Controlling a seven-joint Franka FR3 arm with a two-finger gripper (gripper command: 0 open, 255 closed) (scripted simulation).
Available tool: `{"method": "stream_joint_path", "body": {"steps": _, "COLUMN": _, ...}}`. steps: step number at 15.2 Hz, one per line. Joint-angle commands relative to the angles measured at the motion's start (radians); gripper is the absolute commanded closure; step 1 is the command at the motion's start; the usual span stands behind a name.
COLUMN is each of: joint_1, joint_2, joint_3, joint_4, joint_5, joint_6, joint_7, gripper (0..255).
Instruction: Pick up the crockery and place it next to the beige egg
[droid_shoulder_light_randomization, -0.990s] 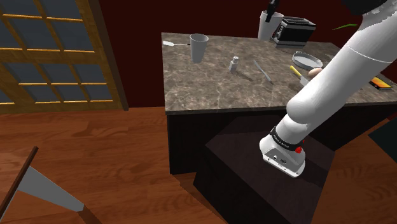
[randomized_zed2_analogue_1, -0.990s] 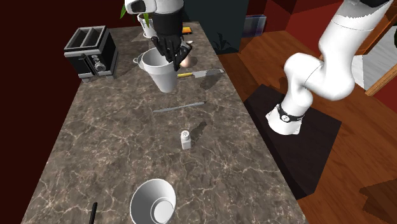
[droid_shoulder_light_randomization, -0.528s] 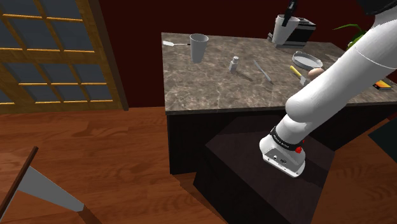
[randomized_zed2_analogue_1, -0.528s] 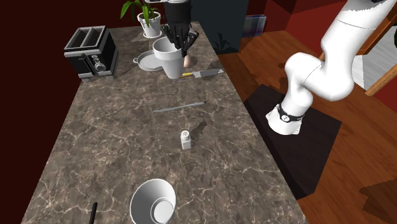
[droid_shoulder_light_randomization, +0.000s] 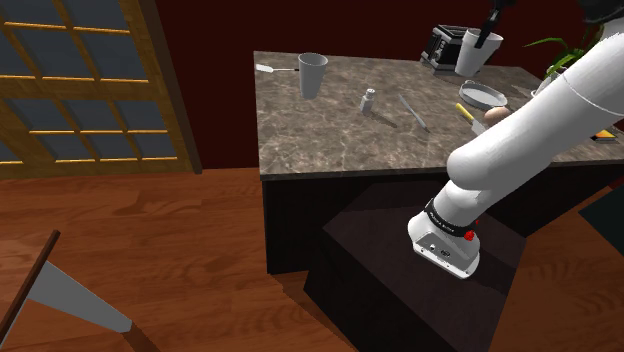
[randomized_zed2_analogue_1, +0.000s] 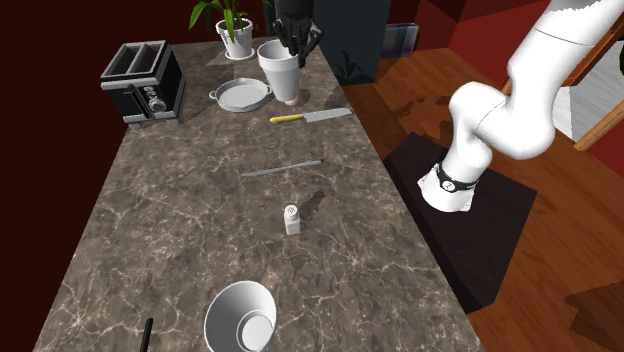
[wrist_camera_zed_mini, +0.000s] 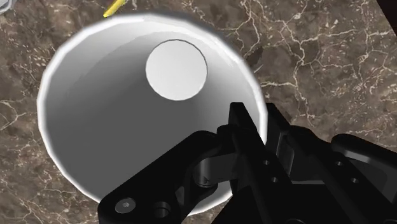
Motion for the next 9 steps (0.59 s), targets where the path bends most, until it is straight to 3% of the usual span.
{"method": "stream_joint_path", "body": {"steps": 1, "joint_1": -0.02, "joint_2": -0.001, "joint_3": -0.03, "joint_4": 0.002, "joint_5": -0.005, "joint_6": 0.003, "joint_7": -0.05, "gripper": 255}}
{"method": "stream_joint_path", "body": {"steps": 9, "joint_1": -0.095, "joint_2": 0.04, "joint_3": -0.161, "joint_4": 0.05, "joint_5": 0.005, "joint_6": 0.011, "joint_7": -0.26, "gripper": 255}}
